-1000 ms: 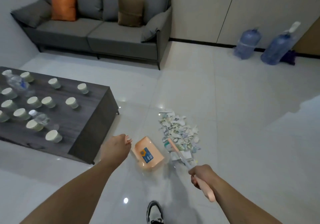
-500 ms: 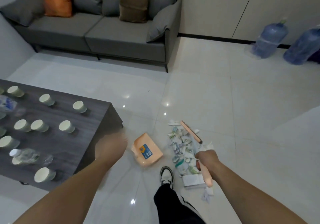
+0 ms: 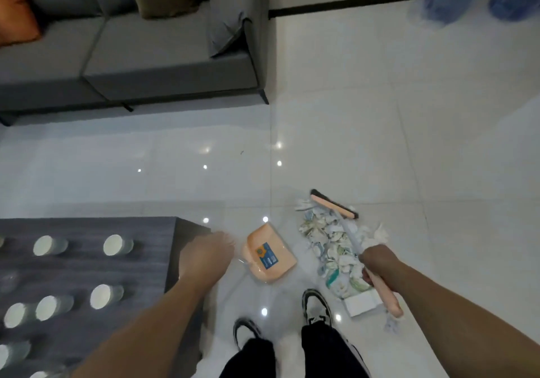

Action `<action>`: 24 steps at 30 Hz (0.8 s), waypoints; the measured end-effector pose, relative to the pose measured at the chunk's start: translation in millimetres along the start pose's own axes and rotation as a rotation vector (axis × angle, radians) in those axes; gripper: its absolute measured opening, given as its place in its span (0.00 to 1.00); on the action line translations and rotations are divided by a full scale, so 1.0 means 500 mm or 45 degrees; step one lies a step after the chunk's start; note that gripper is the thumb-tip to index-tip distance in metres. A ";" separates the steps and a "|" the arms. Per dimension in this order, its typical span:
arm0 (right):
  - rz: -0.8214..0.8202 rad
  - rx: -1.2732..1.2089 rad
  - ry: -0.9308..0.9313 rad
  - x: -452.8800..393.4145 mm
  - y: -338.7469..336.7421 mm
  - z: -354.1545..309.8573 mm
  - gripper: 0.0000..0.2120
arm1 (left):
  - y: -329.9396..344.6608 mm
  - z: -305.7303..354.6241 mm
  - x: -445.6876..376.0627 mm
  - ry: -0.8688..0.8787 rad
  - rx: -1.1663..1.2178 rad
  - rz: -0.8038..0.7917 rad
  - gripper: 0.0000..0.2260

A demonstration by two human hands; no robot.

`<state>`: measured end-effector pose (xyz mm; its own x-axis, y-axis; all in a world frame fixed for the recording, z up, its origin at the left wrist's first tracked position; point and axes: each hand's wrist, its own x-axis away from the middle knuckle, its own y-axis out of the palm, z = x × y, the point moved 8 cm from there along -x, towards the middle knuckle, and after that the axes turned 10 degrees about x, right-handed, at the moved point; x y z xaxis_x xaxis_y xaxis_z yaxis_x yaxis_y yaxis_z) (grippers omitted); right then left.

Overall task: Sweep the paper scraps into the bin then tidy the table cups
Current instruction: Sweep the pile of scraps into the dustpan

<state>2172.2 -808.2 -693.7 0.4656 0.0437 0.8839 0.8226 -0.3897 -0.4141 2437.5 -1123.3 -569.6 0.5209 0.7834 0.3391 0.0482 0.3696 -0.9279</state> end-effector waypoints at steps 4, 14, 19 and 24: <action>0.065 0.335 0.045 0.016 0.041 0.059 0.09 | -0.018 -0.001 -0.101 0.043 0.014 -0.027 0.11; 0.008 0.591 0.216 0.172 0.226 0.118 0.10 | -0.096 -0.012 -0.228 0.366 0.020 -0.093 0.06; 0.169 0.279 0.211 0.228 0.257 0.106 0.08 | -0.131 -0.001 -0.252 0.514 -0.036 -0.151 0.06; 0.314 -0.067 0.267 0.249 0.235 0.109 0.07 | -0.165 -0.002 -0.275 0.544 -0.054 -0.128 0.07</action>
<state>2344.6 -798.3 -643.9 0.5669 -0.2468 0.7860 0.6725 -0.4124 -0.6145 2362.6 -1261.9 -539.9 0.8170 0.4645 0.3416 0.1465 0.4057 -0.9022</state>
